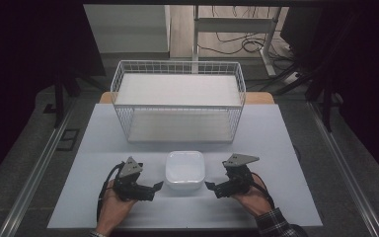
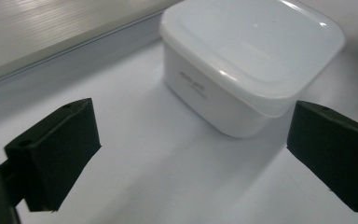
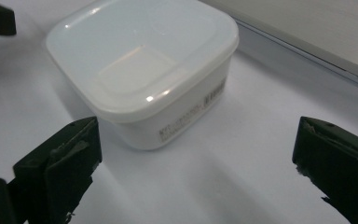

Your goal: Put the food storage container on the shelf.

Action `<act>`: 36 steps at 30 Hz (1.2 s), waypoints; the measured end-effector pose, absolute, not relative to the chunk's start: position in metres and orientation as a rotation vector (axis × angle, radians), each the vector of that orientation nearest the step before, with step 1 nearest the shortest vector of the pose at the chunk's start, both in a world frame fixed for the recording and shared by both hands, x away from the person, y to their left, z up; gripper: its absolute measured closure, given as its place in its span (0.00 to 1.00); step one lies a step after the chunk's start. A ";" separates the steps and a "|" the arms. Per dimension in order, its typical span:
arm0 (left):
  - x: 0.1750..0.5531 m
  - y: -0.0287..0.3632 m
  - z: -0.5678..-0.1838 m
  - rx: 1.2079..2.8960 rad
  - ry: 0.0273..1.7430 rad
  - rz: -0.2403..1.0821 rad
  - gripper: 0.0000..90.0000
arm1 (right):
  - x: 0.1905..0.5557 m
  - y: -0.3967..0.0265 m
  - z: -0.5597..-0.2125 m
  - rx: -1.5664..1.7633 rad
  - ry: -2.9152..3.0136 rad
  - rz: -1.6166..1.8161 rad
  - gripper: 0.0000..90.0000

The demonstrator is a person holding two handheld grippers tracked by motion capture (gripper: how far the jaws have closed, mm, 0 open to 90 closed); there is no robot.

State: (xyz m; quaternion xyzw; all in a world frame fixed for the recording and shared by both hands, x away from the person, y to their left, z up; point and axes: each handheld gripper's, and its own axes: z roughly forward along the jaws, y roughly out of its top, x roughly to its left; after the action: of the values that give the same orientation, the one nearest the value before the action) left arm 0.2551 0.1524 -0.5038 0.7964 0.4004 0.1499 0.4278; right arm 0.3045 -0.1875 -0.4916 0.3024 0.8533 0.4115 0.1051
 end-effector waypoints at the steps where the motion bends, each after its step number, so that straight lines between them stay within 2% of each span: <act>1: 0.256 0.151 -0.503 1.989 0.991 0.367 0.02 | 0.305 -0.186 -0.491 0.899 2.513 1.228 0.01; 11: 0.270 0.137 -0.494 1.973 0.945 0.317 0.07 | 0.309 -0.169 -0.482 0.914 2.556 1.232 0.00; 17: 0.282 0.129 -0.491 1.986 0.920 0.310 0.11 | 0.315 -0.162 -0.478 0.927 2.559 1.223 0.10; 22: 0.298 0.122 -0.492 1.974 0.930 0.275 0.11 | 0.326 -0.154 -0.475 0.924 2.539 1.217 0.14; 27: 0.306 0.115 -0.503 2.002 0.946 0.248 0.10 | 0.334 -0.146 -0.480 0.937 2.570 1.195 0.14; 33: 0.305 0.119 -0.514 1.934 0.983 0.107 0.09 | 0.340 -0.148 -0.489 1.036 2.633 1.233 0.13; 36: 0.301 0.114 -0.516 1.927 0.979 0.056 0.09 | 0.339 -0.148 -0.494 1.072 2.691 1.295 0.17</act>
State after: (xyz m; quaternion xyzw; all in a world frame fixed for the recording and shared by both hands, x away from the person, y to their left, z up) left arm 0.3013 0.1142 -0.5160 0.7864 0.3997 0.0228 0.4705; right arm 0.3395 -0.1485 -0.4937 0.3378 0.8480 0.4080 -0.0158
